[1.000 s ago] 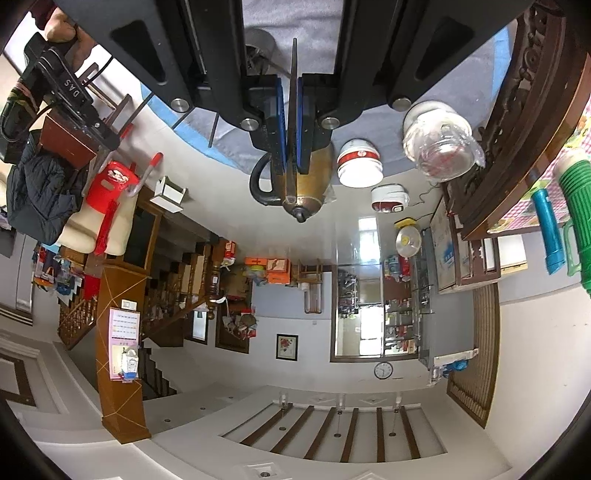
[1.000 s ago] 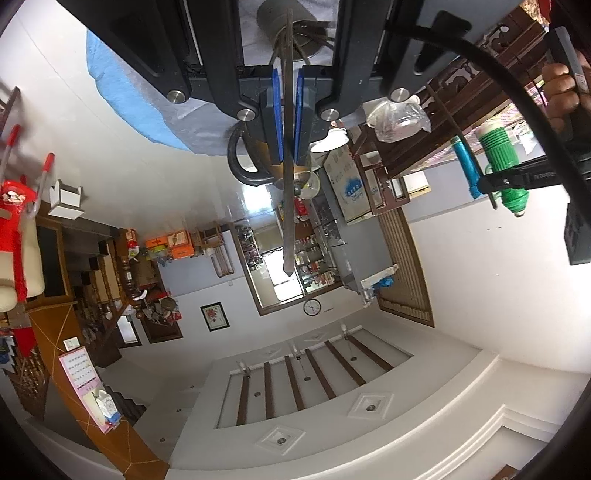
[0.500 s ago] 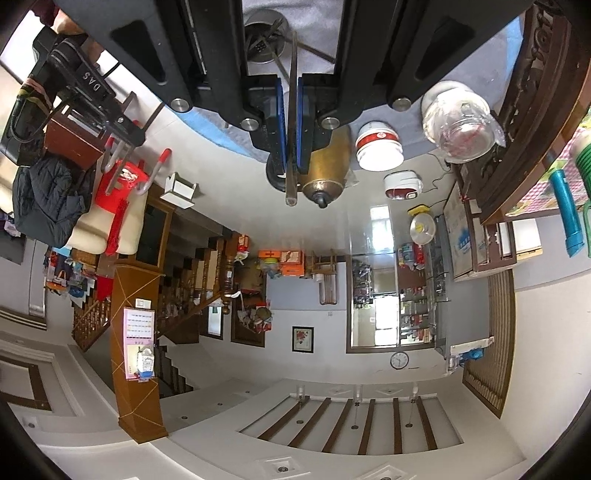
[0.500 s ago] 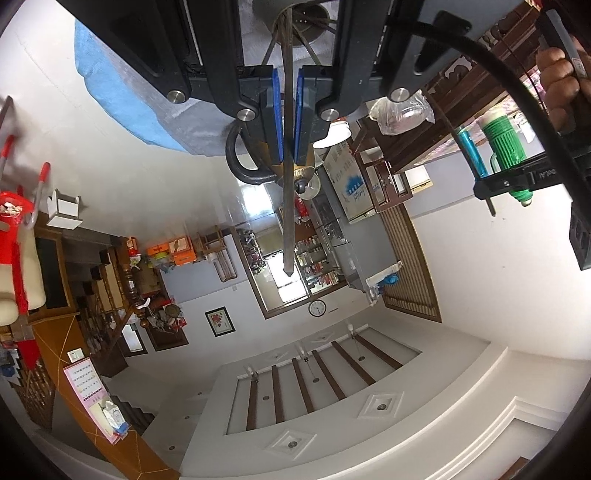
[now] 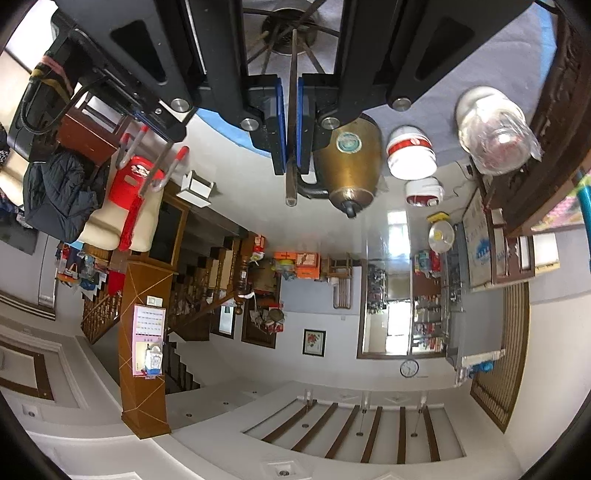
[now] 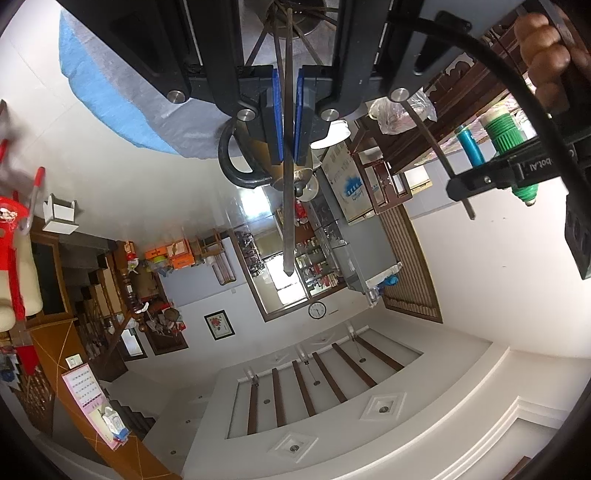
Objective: Organize utensils
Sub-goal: 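Lower both held chopsticks down into the grey holder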
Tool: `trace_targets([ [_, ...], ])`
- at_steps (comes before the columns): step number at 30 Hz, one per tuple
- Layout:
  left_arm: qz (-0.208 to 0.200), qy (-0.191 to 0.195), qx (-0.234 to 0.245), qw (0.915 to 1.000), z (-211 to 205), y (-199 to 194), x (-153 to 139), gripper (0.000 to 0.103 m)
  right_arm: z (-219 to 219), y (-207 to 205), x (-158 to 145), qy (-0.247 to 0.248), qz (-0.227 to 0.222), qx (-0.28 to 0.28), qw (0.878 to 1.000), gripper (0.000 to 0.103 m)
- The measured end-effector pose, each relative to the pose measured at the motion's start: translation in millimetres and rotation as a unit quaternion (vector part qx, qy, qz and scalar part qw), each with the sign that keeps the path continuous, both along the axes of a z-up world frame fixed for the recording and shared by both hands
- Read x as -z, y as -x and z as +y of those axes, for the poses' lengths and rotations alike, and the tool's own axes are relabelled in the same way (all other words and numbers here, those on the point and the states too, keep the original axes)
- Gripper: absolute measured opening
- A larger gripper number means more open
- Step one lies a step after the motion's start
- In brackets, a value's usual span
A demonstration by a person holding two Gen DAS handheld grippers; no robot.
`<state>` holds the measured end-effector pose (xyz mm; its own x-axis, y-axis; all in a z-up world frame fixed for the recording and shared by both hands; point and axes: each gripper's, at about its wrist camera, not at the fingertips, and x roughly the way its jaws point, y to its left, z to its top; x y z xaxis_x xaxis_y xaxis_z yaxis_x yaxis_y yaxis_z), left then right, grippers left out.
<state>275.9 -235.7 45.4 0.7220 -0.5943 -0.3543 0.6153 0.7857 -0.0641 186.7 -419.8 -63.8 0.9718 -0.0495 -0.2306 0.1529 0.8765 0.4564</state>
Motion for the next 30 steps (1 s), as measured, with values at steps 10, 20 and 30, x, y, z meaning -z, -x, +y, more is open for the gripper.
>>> trace_targets([
  [10, 0.02, -0.009, -0.004, 0.9998, -12, -3, 25, 0.005, -5, -11, 24, -0.005, 0.021, 0.003, 1.0, 0.006],
  [20, 0.042, -0.023, -0.009, 0.9988, -14, -4, 41, 0.005, 3, -14, 39, 0.001, 0.042, -0.014, 0.999, 0.006],
  [30, 0.06, -0.047, -0.02, 0.9969, -11, -1, 52, 0.006, 5, -20, 52, -0.022, 0.068, -0.035, 0.997, 0.006],
])
